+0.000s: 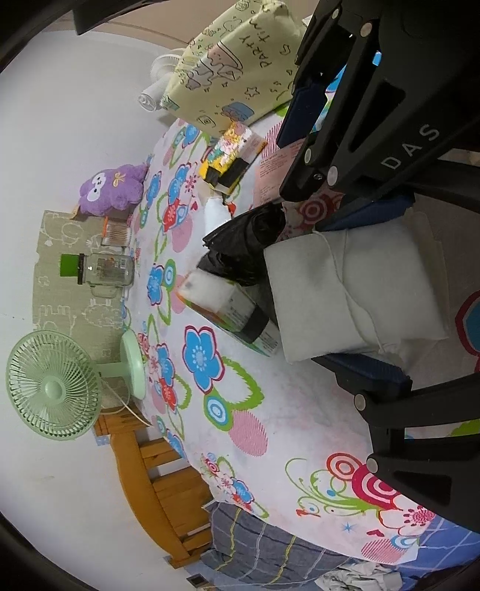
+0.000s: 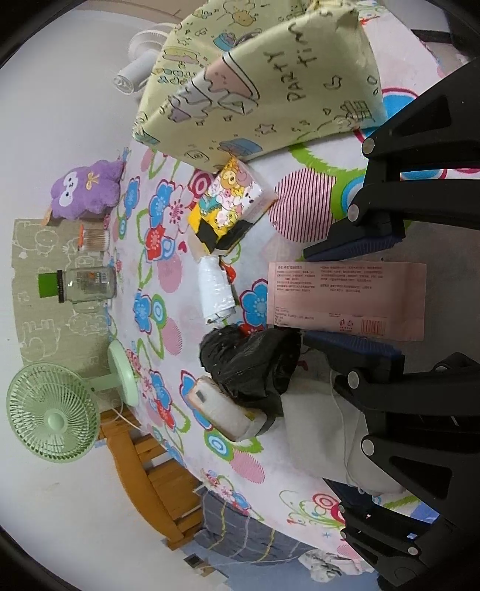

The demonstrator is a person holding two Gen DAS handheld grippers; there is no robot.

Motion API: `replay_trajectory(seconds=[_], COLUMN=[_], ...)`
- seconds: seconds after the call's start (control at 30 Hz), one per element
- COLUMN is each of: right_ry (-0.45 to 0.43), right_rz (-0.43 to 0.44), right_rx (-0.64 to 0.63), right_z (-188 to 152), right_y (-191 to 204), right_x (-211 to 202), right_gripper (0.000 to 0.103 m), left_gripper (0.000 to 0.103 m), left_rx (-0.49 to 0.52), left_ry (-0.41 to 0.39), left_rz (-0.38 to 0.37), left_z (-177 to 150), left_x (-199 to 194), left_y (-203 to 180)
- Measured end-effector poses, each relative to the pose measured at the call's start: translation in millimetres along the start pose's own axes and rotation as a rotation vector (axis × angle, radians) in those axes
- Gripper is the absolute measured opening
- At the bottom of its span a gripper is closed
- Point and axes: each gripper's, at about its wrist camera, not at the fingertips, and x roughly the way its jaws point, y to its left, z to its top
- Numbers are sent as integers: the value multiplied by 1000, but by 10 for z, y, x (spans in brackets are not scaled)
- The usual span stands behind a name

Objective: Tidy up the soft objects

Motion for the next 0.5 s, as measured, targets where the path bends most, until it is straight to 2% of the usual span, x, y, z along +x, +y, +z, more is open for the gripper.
replay_trajectory(seconds=[0.5], right_ry=[-92], right_rz=[-22], right_rx=[26], right_z=[230], right_y=[-161], right_x=[-350], right_gripper=[41], left_gripper=[62], left_rx=[29], left_ry=[-88], left_rz=[-16], left_z=[295], left_x=[-252], left_y=[-200])
